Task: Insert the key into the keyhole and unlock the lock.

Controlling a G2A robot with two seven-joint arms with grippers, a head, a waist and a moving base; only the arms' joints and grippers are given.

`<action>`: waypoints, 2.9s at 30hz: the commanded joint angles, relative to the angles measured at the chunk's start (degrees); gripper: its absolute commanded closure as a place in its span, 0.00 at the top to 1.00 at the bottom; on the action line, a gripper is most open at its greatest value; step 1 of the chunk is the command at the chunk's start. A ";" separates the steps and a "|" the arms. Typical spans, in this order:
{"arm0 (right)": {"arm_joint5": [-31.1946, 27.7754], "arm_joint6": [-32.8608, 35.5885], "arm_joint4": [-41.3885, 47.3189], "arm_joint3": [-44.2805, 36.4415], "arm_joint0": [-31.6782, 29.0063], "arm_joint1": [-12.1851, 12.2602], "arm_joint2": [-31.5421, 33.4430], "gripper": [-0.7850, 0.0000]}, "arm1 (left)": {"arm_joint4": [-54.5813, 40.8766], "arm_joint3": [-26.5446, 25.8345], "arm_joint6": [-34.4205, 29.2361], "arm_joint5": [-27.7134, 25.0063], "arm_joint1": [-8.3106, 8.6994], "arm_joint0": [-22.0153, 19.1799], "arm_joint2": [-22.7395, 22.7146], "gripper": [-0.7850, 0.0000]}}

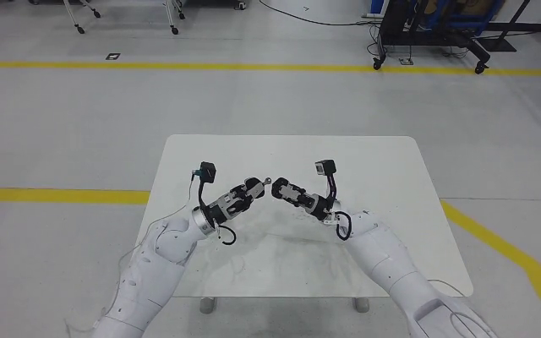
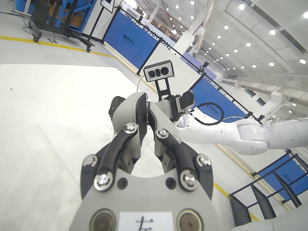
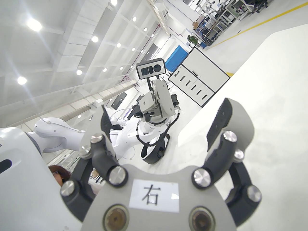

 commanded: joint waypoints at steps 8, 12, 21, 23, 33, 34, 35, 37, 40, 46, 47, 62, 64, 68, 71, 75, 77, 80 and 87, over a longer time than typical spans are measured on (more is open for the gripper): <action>0.00 3.82 -18.01 -5.12 -0.93 3.52 5.01 1.00 | -3.59 -1.01 -10.63 -0.26 0.89 -0.17 0.43 0.00; 0.00 3.82 -25.96 -11.68 -3.01 6.29 7.71 1.00 | -6.09 -0.76 -19.72 -2.55 1.80 -1.56 0.42 0.00; 0.00 3.82 -28.37 -19.18 -5.87 9.89 6.43 0.56 | -1.52 -2.16 -21.92 -5.09 2.37 -1.69 2.17 0.00; 0.00 3.82 -28.04 -19.30 -5.51 10.22 5.53 0.41 | -0.70 -2.10 -22.00 -5.14 2.39 -1.94 2.74 0.00; 0.00 3.81 -26.84 -19.15 -3.89 11.53 2.72 0.09 | -0.59 -1.50 -20.81 -5.01 2.70 -2.51 3.95 0.00; 0.00 3.82 -26.77 -19.16 -3.80 11.65 2.54 0.08 | -0.63 -1.48 -20.76 -5.00 2.74 -2.55 4.04 0.00; 0.00 3.81 -26.67 -19.20 -3.70 11.78 2.41 0.06 | -0.66 -1.46 -20.70 -4.99 2.78 -2.60 4.12 0.00; 0.00 3.81 -26.33 -19.22 -3.63 12.01 2.09 0.04 | -0.56 -1.47 -20.46 -5.00 2.87 -2.67 4.21 0.00; 0.00 3.82 -25.13 -19.17 -3.52 12.30 1.30 0.02 | -0.31 -1.43 -19.90 -4.92 2.99 -2.71 4.33 0.00; 0.00 3.82 -23.50 -18.88 -2.77 12.72 -0.58 0.00 | 0.13 -1.44 -18.89 -4.80 3.19 -2.79 4.65 0.00; 0.00 3.82 -23.28 -18.81 -2.62 12.79 -0.80 0.00 | 0.16 -1.44 -18.57 -4.77 3.21 -2.75 4.70 0.00; 0.00 1.53 -22.06 -18.61 -2.81 14.55 1.36 0.00 | -2.81 -0.31 -12.03 -4.05 3.71 -2.82 2.59 1.00; 0.00 0.72 -22.08 -18.88 -3.38 15.09 3.01 0.00 | -2.81 -0.31 -12.03 -4.05 3.71 -2.82 2.59 1.00; 0.00 -0.63 -22.25 -20.44 -5.77 16.68 7.69 0.00 | -2.81 -0.31 -12.03 -4.05 3.71 -2.82 2.59 1.00; 0.00 -2.49 -21.93 -21.81 -8.06 17.73 11.20 0.00 | -2.81 -0.31 -12.03 -4.05 3.71 -2.82 2.59 1.00; 0.00 -5.95 -18.82 -22.91 -11.18 18.43 14.09 0.00 | -2.81 -0.31 -12.03 -4.05 3.71 -2.82 2.59 1.00; 0.00 -5.95 -18.82 -22.91 -11.18 18.43 14.09 0.00 | -2.81 -0.31 -12.03 -4.05 3.71 -2.82 2.59 1.00; 0.00 -5.95 -18.82 -22.91 -11.18 18.43 14.09 0.00 | -2.81 -0.31 -12.03 -4.05 3.71 -2.82 2.59 1.00; 0.00 -5.95 -18.82 -22.91 -11.18 18.43 14.09 0.00 | 12.91 -7.40 -9.08 1.51 5.03 -1.34 -3.07 1.00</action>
